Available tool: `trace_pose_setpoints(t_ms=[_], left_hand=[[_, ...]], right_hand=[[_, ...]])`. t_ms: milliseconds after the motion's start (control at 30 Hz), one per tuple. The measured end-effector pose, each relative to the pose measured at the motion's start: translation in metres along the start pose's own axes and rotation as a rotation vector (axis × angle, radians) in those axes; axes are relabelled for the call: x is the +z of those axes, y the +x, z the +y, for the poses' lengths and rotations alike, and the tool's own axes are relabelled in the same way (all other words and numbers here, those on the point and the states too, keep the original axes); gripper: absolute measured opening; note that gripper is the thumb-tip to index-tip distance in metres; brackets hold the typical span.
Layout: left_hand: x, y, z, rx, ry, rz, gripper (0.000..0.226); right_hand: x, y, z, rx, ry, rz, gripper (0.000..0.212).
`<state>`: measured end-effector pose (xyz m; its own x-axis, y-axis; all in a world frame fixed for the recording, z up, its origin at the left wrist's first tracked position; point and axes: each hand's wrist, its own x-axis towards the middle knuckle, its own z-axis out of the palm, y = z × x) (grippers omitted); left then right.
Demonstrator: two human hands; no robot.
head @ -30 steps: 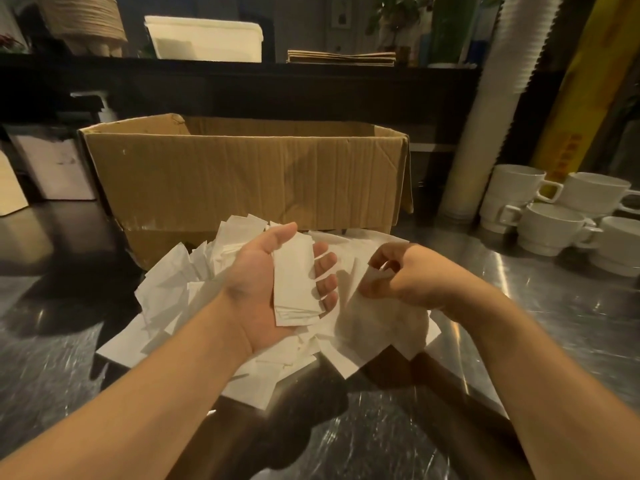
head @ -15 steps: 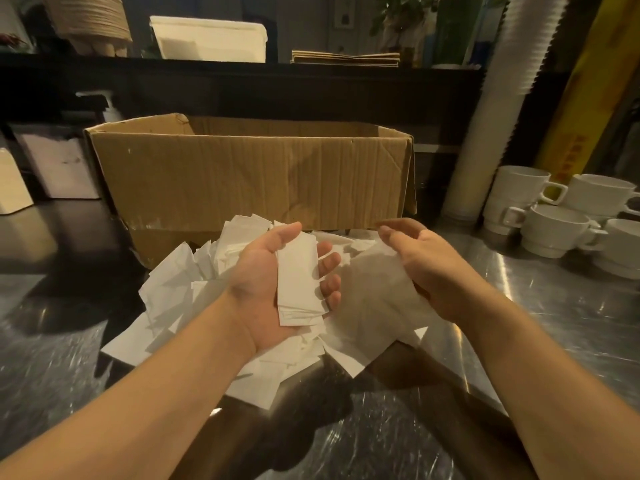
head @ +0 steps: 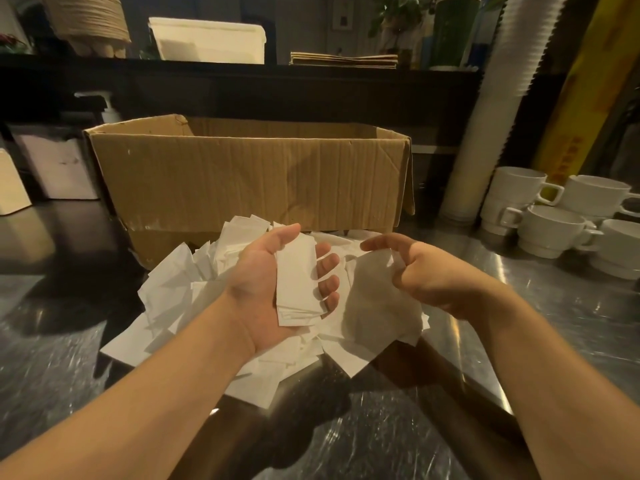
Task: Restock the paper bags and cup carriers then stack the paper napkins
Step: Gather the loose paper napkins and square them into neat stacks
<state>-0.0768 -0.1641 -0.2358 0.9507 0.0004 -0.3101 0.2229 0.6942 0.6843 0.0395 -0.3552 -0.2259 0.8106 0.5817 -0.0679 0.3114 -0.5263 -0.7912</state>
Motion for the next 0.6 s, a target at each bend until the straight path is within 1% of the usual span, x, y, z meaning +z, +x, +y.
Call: trace_pose_setpoints(t_ms=[100, 267, 333, 400, 433, 500, 567, 600], left_hand=[[0.0, 0.0, 0.0, 0.003, -0.005, 0.004, 0.048], [0.0, 0.0, 0.0, 0.002, 0.003, -0.011, 0.046], [0.0, 0.0, 0.0, 0.002, 0.007, -0.011, 0.046], [-0.001, 0.0, 0.0, 0.002, 0.006, -0.019, 0.045], [-0.001, 0.0, 0.0, 0.003, 0.005, -0.026, 0.045], [-0.001, 0.001, 0.0, 0.001, -0.005, -0.048, 0.044], [0.0, 0.001, 0.0, 0.006, -0.018, -0.066, 0.045], [0.0, 0.002, 0.001, 0.012, -0.024, -0.067, 0.046]], right_hand=[[0.003, 0.002, 0.0, -0.021, -0.046, 0.068, 0.073], [0.008, 0.008, 0.004, -0.047, 0.016, 0.164, 0.042], [0.01, 0.009, 0.005, -0.05, 0.047, 0.207, 0.039], [0.009, 0.008, 0.003, -0.07, 0.099, 0.283, 0.038], [0.008, 0.007, 0.002, -0.076, 0.165, 0.334, 0.034], [0.001, 0.003, -0.004, -0.054, 0.443, 0.385, 0.025], [-0.006, -0.001, -0.008, -0.023, 0.761, 0.352, 0.024], [-0.007, -0.002, -0.009, -0.017, 0.853, 0.333, 0.024]])
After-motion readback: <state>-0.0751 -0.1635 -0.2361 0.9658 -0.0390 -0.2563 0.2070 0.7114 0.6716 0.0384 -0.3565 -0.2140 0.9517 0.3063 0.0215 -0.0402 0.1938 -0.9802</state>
